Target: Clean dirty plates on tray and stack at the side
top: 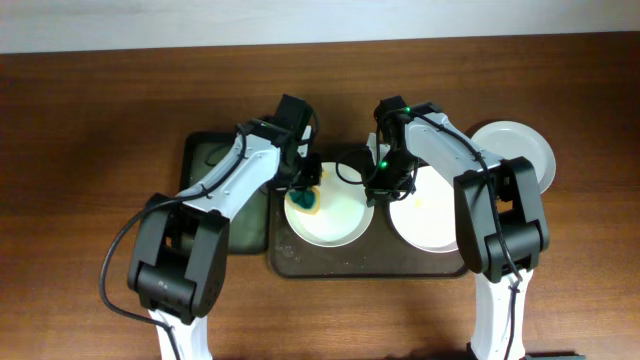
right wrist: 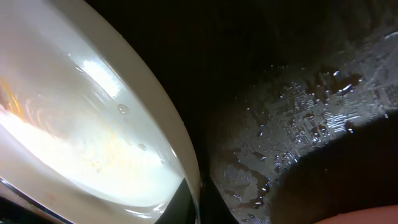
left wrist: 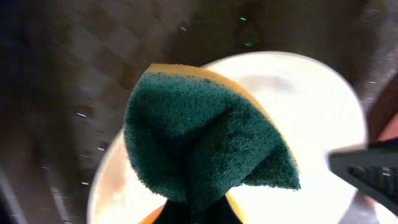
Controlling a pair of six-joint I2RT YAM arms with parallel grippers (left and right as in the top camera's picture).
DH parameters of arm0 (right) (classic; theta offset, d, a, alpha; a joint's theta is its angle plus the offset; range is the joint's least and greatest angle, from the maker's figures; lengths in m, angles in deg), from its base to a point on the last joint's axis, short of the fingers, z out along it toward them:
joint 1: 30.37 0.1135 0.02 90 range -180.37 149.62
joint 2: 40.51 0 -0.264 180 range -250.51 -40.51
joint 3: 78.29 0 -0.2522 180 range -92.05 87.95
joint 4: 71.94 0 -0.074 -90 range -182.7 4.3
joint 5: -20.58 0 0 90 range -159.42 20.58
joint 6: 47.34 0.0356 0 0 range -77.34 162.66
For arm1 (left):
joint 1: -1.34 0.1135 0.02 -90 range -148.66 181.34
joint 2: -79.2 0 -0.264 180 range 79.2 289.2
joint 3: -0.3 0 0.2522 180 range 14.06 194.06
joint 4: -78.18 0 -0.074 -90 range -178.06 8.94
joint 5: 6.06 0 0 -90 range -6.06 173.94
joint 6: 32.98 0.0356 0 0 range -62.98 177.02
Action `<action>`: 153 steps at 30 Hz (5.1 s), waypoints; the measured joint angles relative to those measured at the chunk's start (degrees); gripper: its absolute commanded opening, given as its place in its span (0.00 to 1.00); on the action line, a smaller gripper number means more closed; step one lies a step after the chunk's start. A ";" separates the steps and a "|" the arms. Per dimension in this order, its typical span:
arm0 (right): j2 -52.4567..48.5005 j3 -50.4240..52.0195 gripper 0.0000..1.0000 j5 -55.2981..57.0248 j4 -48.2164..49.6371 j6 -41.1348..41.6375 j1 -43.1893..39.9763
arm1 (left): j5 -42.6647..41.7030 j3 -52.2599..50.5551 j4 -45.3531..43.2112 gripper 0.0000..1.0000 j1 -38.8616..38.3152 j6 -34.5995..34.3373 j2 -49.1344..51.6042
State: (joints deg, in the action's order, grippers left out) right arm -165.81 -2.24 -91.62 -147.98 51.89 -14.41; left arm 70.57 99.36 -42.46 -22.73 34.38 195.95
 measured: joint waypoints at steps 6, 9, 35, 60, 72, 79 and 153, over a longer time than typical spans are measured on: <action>0.00 0.00 0.04 0.02 -0.02 -0.02 0.00 | 0.70 -0.09 -0.35 0.00 -0.02 -4.07 0.00; 0.00 0.00 0.04 0.00 0.00 0.00 0.00 | 2.12 -1.16 -2.84 0.00 -0.04 -5.14 0.00; 0.52 0.59 0.04 2.64 -1.53 0.02 -0.66 | -21.75 -1.25 -11.13 0.00 0.96 3.82 8.28; 0.85 0.57 0.28 -0.20 0.00 0.07 -0.02 | 12.44 6.36 15.56 0.05 9.73 6.27 -23.67; 0.94 -1.29 0.04 0.09 -1.29 0.04 0.02 | 10.43 6.43 24.09 0.00 22.34 7.78 -26.38; 1.38 -23.37 0.04 4.37 -13.20 0.07 0.04 | 7.54 6.43 24.50 0.00 26.45 9.51 -26.34; 3.65 -26.25 0.04 10.49 -19.26 3.52 -53.55 | 5.86 6.43 24.70 0.00 28.55 9.62 -24.26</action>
State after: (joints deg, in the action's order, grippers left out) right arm -162.16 -28.49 -81.12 -167.23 55.41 -67.96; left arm 76.43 105.78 -17.76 5.81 44.00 171.68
